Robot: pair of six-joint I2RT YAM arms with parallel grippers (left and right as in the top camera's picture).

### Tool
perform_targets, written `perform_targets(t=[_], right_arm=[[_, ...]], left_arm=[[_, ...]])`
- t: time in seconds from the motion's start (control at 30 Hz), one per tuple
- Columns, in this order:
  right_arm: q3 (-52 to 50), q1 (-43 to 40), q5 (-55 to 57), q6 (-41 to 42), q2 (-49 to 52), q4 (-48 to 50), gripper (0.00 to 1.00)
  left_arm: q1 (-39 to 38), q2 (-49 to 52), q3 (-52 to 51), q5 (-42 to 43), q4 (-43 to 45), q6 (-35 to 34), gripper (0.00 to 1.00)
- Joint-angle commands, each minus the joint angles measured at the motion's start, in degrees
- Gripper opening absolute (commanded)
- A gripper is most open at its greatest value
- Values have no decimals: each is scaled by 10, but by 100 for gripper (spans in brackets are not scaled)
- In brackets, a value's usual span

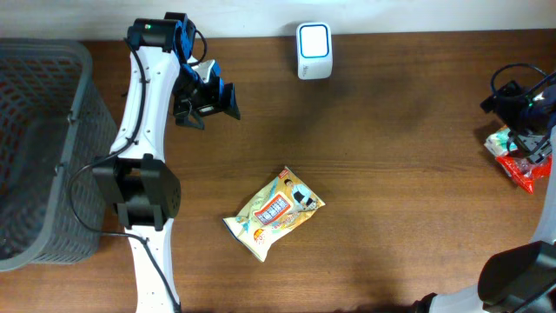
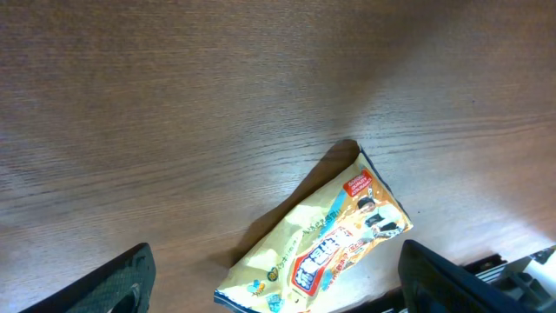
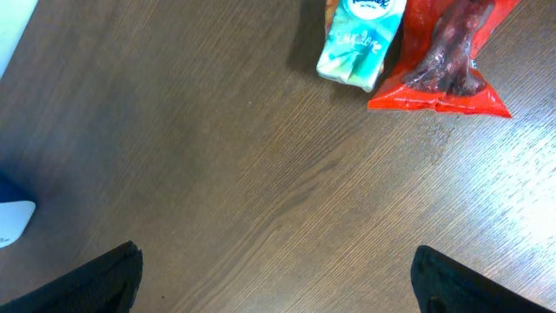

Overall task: Scan the item barcode
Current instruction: 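Lower the left gripper onto the yellow snack bag and grasp it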

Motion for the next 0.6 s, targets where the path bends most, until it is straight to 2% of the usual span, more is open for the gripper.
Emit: perform_targets(t=[0.0,0.07,0.2,0.4,0.57], right_arm=[[-2,0,-3,3,2,-1,99],[-2,0,-3,3,2,-1,99],[-2,0,-3,3,2,-1,99],[-2,0,-3,3,2,-1,99],[-2,0,-3,3,2,-1,99]], left_arm=[[-1,-58,2,12,-2,18,88],[-5,-88,2,9,-2,27,99],[-30,-125,-6,-17,-2,27,99],[-96,-136,-143,-53,-2,26,99],[-96,-136,-164,-68,1,26,99]])
